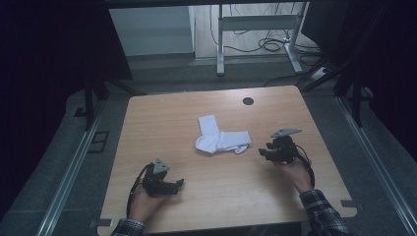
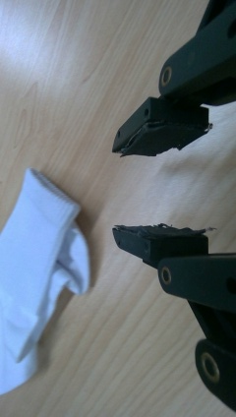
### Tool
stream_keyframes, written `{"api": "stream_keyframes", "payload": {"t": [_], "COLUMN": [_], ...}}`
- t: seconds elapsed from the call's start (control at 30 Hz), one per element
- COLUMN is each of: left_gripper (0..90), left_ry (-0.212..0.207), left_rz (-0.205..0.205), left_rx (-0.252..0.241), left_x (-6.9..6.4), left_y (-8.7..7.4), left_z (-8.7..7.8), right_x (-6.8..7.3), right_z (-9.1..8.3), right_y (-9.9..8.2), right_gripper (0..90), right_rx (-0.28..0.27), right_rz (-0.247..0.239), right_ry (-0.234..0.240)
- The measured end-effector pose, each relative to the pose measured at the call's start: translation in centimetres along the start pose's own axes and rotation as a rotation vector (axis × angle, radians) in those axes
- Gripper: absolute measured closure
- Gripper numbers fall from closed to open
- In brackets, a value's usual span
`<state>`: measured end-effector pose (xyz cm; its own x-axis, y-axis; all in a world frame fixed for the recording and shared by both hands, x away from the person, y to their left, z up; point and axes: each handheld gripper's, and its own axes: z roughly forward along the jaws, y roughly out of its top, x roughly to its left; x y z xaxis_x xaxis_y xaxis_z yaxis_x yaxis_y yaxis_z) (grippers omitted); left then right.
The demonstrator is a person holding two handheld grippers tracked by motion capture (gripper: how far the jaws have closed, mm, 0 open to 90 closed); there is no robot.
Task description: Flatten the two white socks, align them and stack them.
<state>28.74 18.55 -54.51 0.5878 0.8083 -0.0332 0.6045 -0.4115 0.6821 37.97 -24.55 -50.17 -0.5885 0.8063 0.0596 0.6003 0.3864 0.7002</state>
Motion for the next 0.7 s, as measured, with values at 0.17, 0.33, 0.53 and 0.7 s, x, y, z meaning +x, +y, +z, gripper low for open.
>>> {"api": "stream_keyframes", "payload": {"t": [0.17,0.33,0.53,0.7], "left_gripper": [11.5,11.5,11.6,11.6], "left_ry": [0.0,-0.001,-0.001,0.0], "left_rz": [0.0,0.0,0.0,0.0], "left_rx": [0.0,-0.002,-0.002,-0.002], "left_x": [0.0,0.0,0.0,0.0], "left_y": [0.0,0.0,0.0,0.0], "left_z": [0.0,0.0,0.0,0.0], "right_x": [0.2,0.5,0.7,0.7], "right_z": [0.9,1.5,2.4,3.7], "right_y": [1.5,3.0,4.3,5.1], "right_gripper": [54.2,53.2,52.8,50.9], "right_rx": [-0.01,-0.024,-0.026,-0.02], "right_rz": [-0.003,-0.009,-0.007,-0.001], "right_ry": [-0.01,-0.02,-0.035,-0.052]}}
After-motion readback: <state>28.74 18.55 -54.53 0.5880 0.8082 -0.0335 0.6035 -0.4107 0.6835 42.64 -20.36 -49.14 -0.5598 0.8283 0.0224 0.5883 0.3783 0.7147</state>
